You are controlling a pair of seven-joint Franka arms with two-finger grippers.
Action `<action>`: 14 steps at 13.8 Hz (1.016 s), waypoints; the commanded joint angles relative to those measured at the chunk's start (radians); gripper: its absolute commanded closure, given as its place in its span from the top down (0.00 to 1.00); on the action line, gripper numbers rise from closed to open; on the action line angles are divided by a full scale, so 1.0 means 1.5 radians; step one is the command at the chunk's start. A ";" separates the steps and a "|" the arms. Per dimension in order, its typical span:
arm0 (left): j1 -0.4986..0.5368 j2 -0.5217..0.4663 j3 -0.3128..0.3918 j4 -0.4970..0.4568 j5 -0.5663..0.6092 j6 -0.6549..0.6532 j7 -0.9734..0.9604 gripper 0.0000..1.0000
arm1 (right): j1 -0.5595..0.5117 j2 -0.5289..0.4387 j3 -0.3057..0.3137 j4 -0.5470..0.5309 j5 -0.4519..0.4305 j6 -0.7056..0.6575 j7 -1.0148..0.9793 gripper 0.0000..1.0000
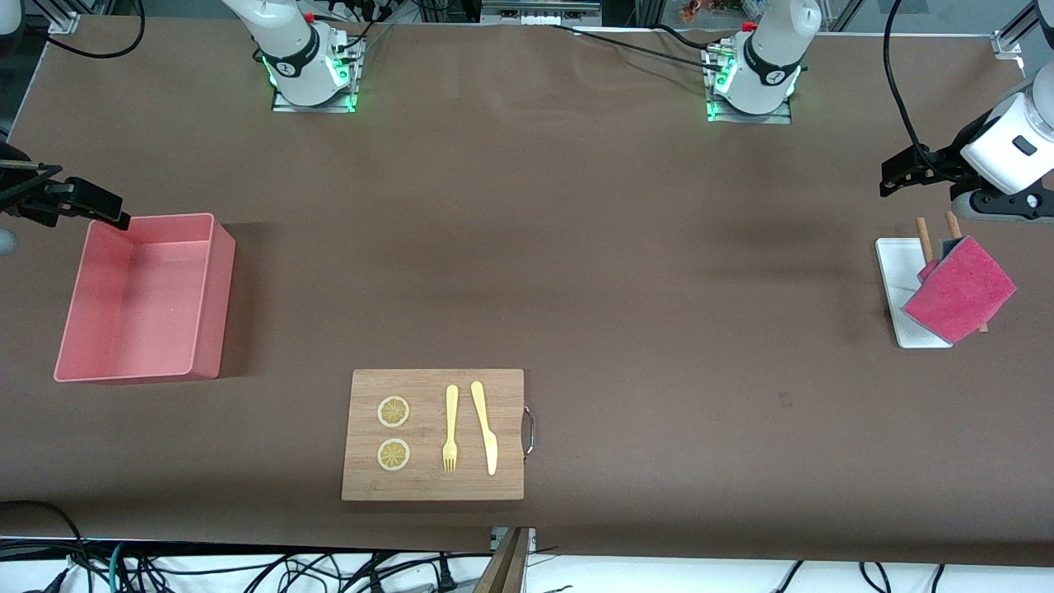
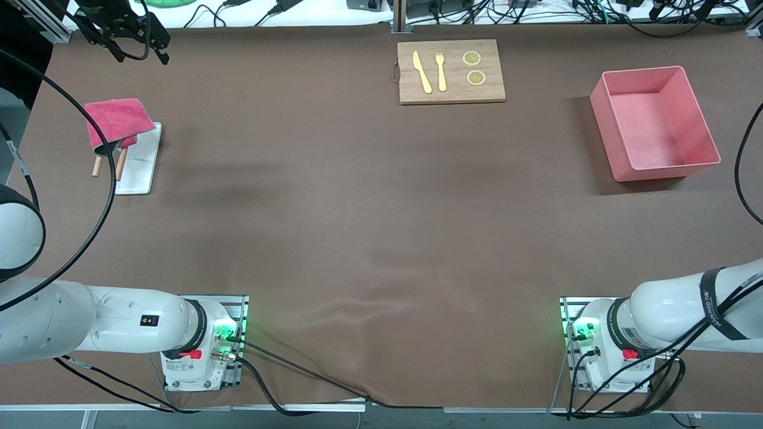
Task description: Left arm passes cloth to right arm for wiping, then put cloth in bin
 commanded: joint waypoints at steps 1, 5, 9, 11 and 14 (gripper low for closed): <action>0.016 -0.024 0.005 -0.026 -0.013 -0.007 0.001 1.00 | 0.004 0.010 -0.004 0.020 0.009 -0.004 0.006 1.00; 0.020 -0.011 0.001 -0.002 -0.012 -0.007 0.004 1.00 | 0.004 0.010 -0.004 0.020 0.009 -0.003 0.006 1.00; 0.016 -0.007 0.000 0.000 -0.005 -0.006 0.006 1.00 | 0.004 0.010 -0.004 0.020 0.010 -0.002 0.006 1.00; 0.013 -0.007 -0.001 0.000 -0.005 -0.006 0.008 1.00 | 0.004 0.010 -0.004 0.020 0.010 -0.002 0.005 1.00; 0.020 -0.008 0.002 0.000 -0.006 -0.006 0.017 1.00 | 0.004 0.010 -0.004 0.021 0.009 -0.002 0.005 1.00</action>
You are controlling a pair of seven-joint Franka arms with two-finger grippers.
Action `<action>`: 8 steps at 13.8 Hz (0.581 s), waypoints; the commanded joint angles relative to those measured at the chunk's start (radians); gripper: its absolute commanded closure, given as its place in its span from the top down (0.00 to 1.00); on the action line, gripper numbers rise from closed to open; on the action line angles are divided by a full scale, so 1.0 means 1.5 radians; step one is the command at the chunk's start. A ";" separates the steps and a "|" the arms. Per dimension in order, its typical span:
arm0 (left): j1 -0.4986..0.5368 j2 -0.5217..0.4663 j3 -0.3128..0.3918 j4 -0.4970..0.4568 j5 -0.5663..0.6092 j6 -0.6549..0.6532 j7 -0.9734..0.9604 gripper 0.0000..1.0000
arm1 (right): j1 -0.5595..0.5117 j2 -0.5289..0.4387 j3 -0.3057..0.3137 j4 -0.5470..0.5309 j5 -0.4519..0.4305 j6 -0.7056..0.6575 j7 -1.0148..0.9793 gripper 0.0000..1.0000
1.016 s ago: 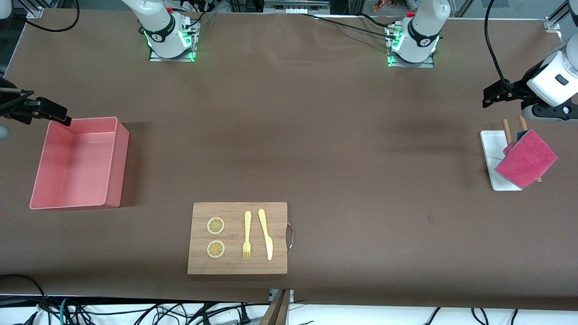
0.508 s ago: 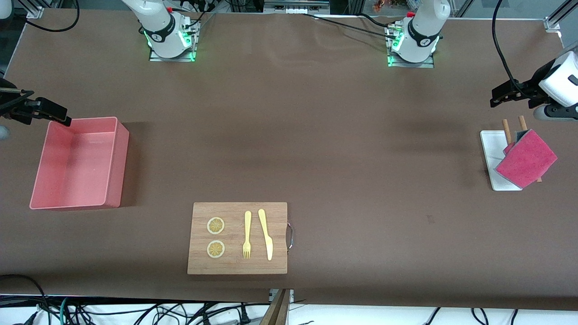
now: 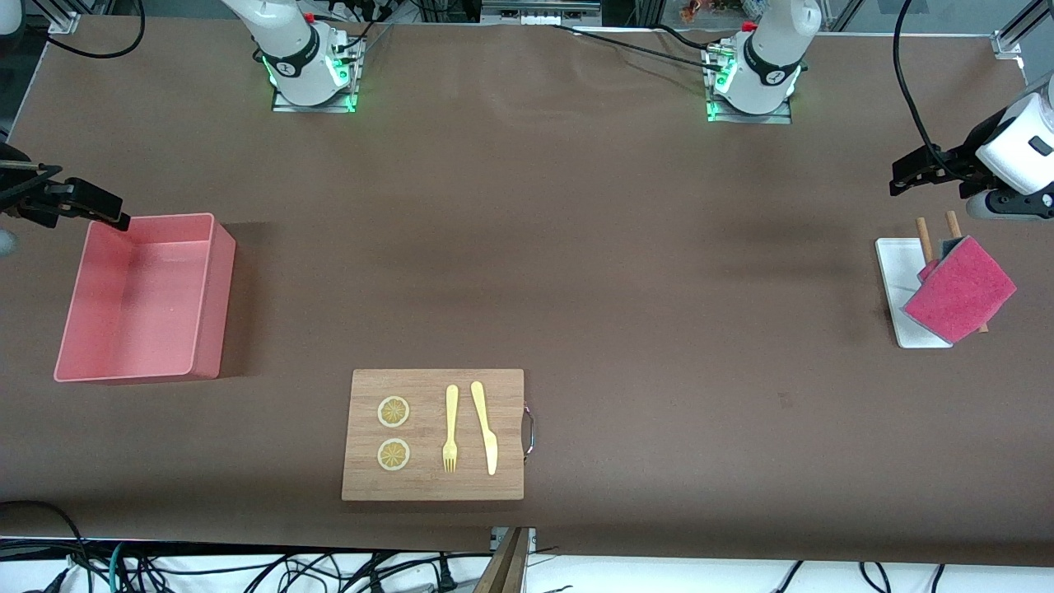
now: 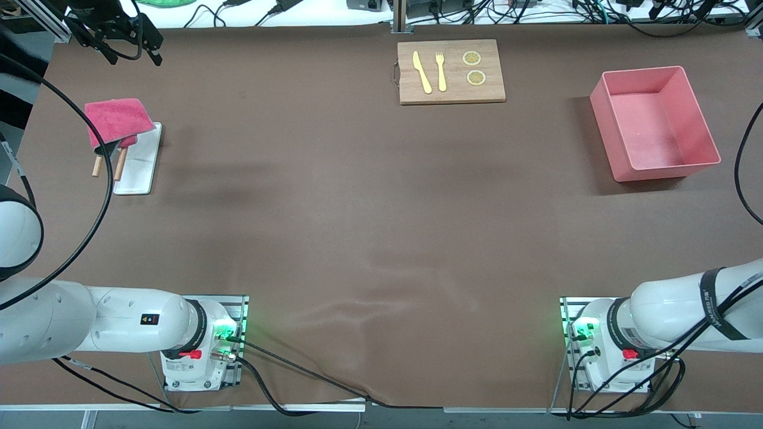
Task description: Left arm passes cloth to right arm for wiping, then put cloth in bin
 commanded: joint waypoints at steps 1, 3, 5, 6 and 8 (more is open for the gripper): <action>0.006 -0.006 0.003 0.003 -0.007 -0.003 0.028 1.00 | 0.004 0.010 -0.005 0.020 0.009 -0.005 0.004 1.00; 0.006 -0.006 0.004 0.004 -0.007 -0.003 0.033 1.00 | 0.004 0.010 -0.004 0.021 0.009 -0.002 0.005 1.00; 0.006 -0.007 0.004 0.005 -0.006 -0.003 0.033 1.00 | 0.004 0.010 -0.004 0.020 0.009 0.010 0.004 1.00; 0.006 -0.007 0.004 0.005 -0.006 -0.003 0.033 1.00 | 0.003 0.010 -0.005 0.020 0.009 0.010 0.004 1.00; 0.006 -0.005 0.005 0.005 -0.008 -0.003 0.033 1.00 | 0.003 0.010 -0.005 0.021 0.009 0.010 0.004 1.00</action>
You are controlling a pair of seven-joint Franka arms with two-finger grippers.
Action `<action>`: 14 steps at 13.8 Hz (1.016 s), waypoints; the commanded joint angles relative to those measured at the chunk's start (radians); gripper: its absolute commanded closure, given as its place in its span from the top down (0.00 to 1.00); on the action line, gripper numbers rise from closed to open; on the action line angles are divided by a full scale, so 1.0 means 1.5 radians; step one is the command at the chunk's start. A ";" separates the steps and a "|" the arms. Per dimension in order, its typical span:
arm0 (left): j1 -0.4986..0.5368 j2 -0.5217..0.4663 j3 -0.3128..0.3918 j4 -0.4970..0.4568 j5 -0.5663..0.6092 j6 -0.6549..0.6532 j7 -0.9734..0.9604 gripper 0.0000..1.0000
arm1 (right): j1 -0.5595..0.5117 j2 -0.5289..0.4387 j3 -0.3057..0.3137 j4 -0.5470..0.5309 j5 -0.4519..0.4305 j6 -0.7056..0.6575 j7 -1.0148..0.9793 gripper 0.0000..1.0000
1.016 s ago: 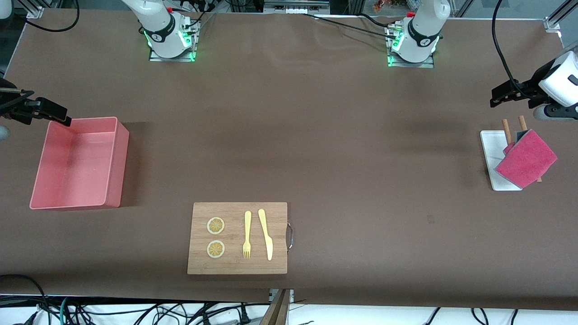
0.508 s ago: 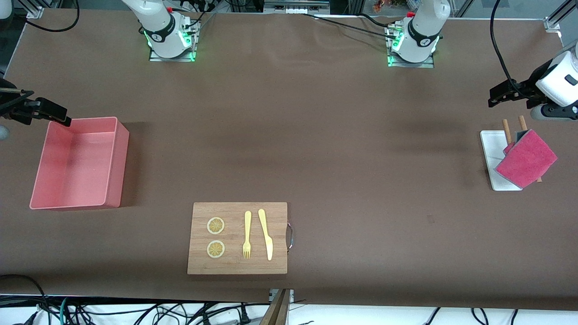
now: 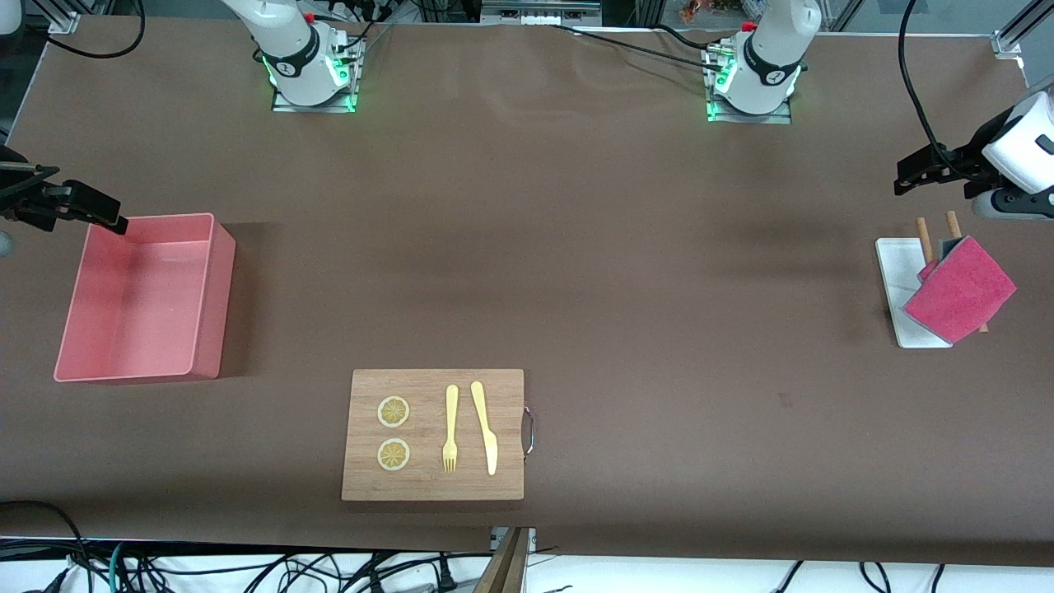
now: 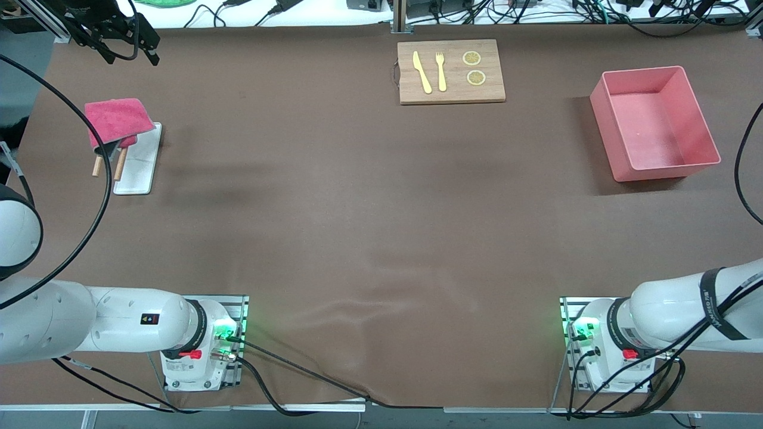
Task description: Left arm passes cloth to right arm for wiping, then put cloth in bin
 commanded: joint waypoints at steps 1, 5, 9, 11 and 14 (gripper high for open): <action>0.004 -0.005 0.002 0.003 -0.007 -0.003 0.017 1.00 | 0.004 0.010 -0.004 0.020 0.009 -0.003 0.005 1.00; 0.017 0.004 0.004 0.003 -0.007 -0.004 0.018 1.00 | 0.003 0.013 -0.005 0.020 0.010 -0.001 0.005 1.00; 0.018 0.015 0.005 0.003 -0.004 -0.003 0.016 1.00 | 0.003 0.014 -0.005 0.020 0.010 -0.001 0.005 1.00; 0.043 0.035 0.005 0.004 -0.002 0.009 0.020 1.00 | 0.003 0.013 -0.005 0.020 0.010 -0.001 0.005 1.00; 0.100 0.107 0.007 0.004 0.013 0.091 0.150 1.00 | 0.003 0.014 -0.005 0.020 0.010 -0.001 0.005 1.00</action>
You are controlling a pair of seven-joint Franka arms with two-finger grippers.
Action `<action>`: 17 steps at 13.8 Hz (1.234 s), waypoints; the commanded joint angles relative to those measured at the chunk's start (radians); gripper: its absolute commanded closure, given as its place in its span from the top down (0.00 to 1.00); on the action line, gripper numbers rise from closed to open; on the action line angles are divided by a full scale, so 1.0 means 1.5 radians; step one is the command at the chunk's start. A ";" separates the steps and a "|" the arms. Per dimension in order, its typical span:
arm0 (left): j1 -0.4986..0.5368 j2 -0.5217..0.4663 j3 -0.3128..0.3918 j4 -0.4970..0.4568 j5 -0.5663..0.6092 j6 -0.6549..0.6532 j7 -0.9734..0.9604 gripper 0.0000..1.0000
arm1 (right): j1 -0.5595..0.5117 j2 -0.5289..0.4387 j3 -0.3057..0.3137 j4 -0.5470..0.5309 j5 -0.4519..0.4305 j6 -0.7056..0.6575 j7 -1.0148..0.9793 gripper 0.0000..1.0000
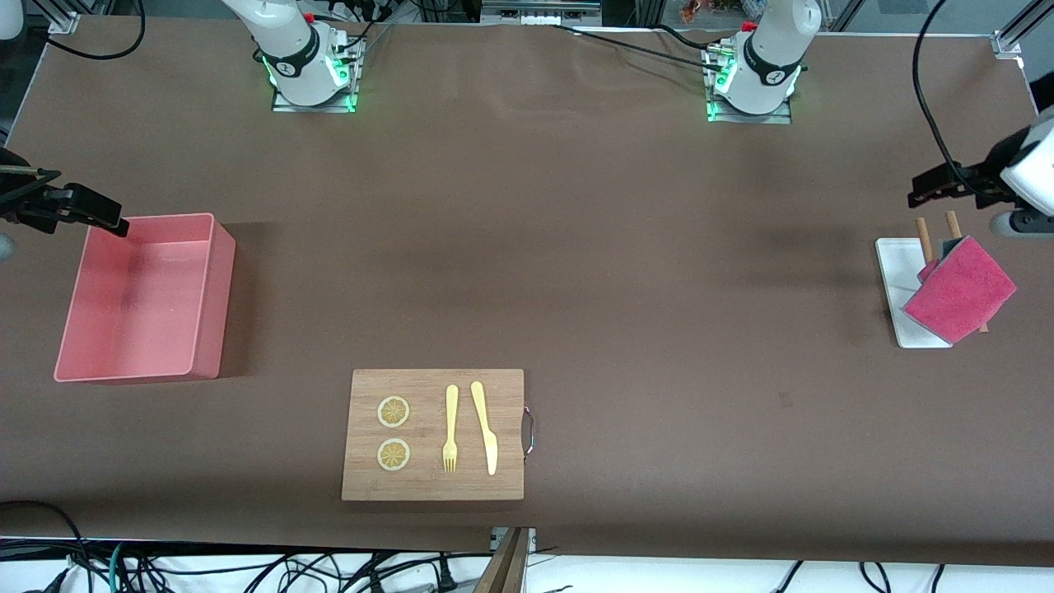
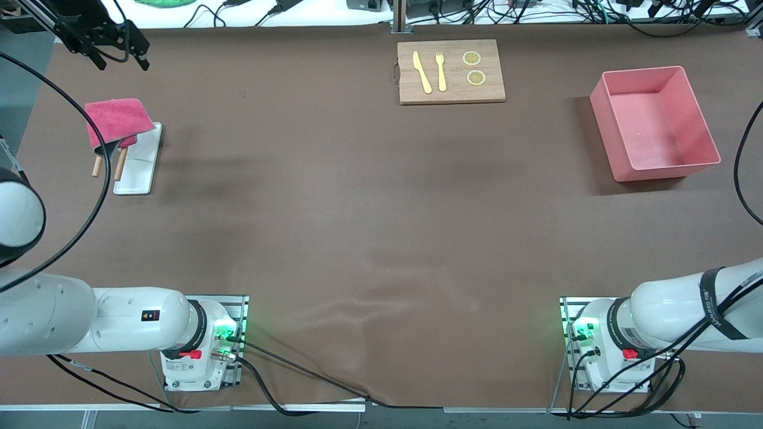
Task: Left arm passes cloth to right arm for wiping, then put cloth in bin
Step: 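Lower the left gripper onto the pink cloth and grasp it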
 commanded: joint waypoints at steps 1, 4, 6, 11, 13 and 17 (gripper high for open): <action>0.070 0.069 0.001 0.010 0.007 0.054 0.107 1.00 | 0.002 0.008 -0.004 0.020 0.010 -0.003 0.005 1.00; 0.137 0.152 0.000 0.043 -0.001 0.100 0.240 1.00 | 0.003 0.009 -0.005 0.020 0.010 -0.003 0.005 1.00; 0.181 0.239 -0.001 0.124 -0.022 0.102 0.310 1.00 | 0.003 0.009 -0.004 0.021 0.010 -0.003 0.005 1.00; 0.227 0.324 -0.001 0.175 -0.057 0.110 0.381 1.00 | 0.003 0.009 -0.004 0.020 0.010 -0.003 0.005 1.00; 0.248 0.326 -0.001 0.170 -0.074 0.127 0.382 1.00 | 0.003 0.009 -0.004 0.020 0.011 -0.003 0.006 1.00; 0.267 0.344 -0.001 0.164 -0.080 0.126 0.382 1.00 | 0.003 0.009 -0.004 0.020 0.014 -0.002 0.006 1.00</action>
